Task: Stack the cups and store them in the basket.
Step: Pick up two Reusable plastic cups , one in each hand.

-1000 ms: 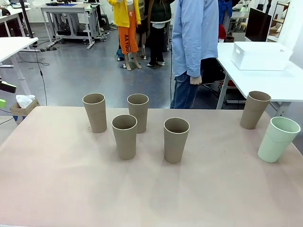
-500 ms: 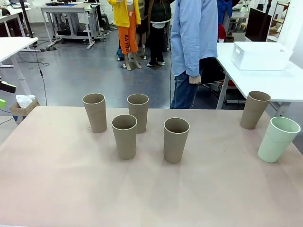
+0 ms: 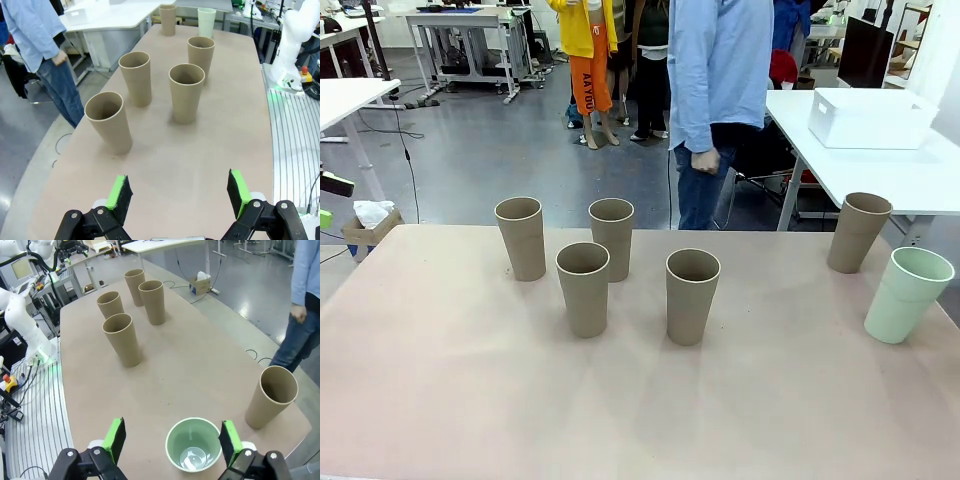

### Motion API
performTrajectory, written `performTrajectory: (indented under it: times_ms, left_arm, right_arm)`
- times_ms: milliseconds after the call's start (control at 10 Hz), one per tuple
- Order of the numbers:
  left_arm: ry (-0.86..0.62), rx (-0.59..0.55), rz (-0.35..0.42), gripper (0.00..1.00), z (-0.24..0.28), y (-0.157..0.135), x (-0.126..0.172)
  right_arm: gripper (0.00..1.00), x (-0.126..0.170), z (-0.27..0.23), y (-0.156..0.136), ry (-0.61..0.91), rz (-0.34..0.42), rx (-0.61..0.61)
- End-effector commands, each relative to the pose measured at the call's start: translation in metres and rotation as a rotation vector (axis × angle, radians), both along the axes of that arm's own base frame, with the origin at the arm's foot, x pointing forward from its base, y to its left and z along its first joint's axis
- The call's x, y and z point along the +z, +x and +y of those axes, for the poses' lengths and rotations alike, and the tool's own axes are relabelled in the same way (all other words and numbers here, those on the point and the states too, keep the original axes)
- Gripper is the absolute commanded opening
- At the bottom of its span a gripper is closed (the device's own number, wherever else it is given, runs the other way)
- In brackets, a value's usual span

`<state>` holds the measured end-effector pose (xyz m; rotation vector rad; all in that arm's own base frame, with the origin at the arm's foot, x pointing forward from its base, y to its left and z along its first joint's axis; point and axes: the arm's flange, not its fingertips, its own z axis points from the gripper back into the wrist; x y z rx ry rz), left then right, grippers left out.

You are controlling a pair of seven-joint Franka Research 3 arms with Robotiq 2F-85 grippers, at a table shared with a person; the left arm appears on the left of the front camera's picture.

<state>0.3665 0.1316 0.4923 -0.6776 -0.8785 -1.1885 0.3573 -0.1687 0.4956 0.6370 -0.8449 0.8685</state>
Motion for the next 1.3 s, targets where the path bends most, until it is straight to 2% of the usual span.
performTrajectory:
  times_ms: [0, 1200]
  left_arm:
    - [-0.011, -0.015, -0.018, 1.0, 0.0015, 0.0004, 0.0005]
    - [-0.011, -0.015, -0.018, 1.0, 0.0015, 0.0004, 0.0005]
  right_arm:
    - [1.0, 0.0011, -0.0015, 0.004, 0.02, -0.038, 0.01]
    - [1.0, 0.0011, -0.0015, 0.004, 0.02, -0.038, 0.01]
